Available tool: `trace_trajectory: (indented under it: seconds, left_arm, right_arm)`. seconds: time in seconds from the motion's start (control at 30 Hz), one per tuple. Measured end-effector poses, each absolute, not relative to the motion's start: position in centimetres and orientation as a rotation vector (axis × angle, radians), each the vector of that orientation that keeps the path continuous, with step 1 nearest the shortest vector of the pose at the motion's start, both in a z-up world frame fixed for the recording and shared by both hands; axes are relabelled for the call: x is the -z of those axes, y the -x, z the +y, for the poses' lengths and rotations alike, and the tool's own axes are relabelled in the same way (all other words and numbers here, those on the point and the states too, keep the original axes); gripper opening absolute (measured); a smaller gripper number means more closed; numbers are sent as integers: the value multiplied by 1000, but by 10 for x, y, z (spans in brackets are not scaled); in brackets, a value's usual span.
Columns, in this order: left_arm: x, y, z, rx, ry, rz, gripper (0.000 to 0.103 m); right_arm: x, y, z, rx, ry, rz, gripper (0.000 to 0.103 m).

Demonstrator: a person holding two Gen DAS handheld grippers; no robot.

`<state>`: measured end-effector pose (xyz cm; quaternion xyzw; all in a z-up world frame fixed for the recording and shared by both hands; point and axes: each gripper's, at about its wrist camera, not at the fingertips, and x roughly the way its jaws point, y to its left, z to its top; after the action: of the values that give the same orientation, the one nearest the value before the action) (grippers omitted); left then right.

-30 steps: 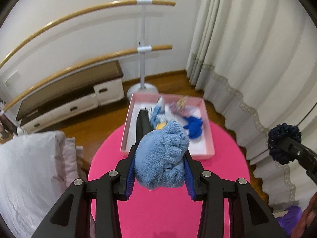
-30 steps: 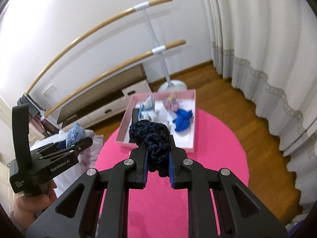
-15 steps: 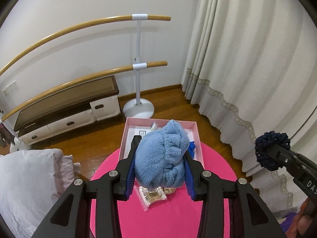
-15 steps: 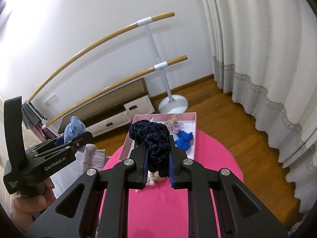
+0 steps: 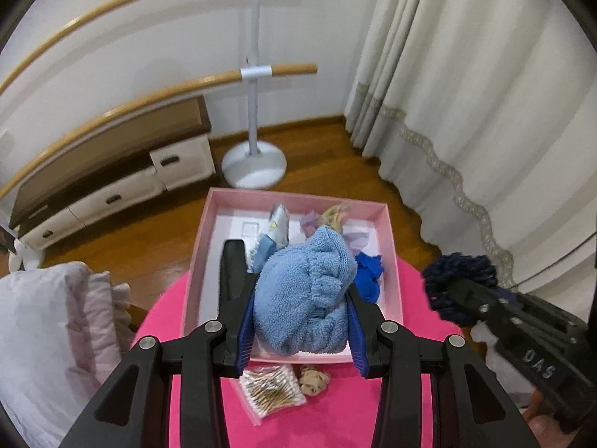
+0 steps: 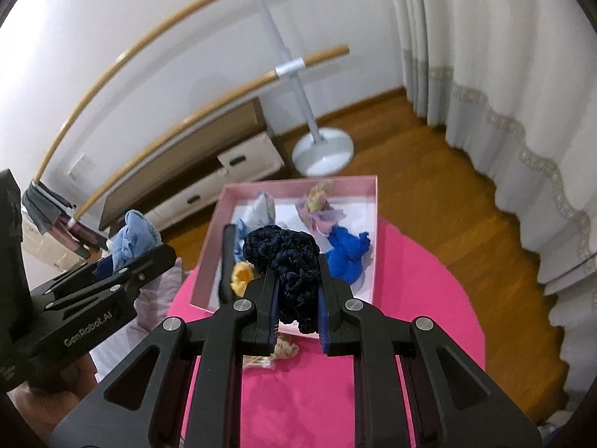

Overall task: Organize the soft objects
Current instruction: 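Carry the sock bundle and navy net over the pink box, then lower both items into the box and open both tools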

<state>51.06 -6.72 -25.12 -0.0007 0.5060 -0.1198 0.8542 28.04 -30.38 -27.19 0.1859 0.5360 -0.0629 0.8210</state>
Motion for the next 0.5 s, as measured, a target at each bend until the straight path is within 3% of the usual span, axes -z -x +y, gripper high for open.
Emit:
trace_trajectory:
  seconds: [0.5]
  left_arm:
    - [317,-581,-101,281,-2,1271,39]
  right_arm:
    - [379,-300,-326,140,-491,1337,15]
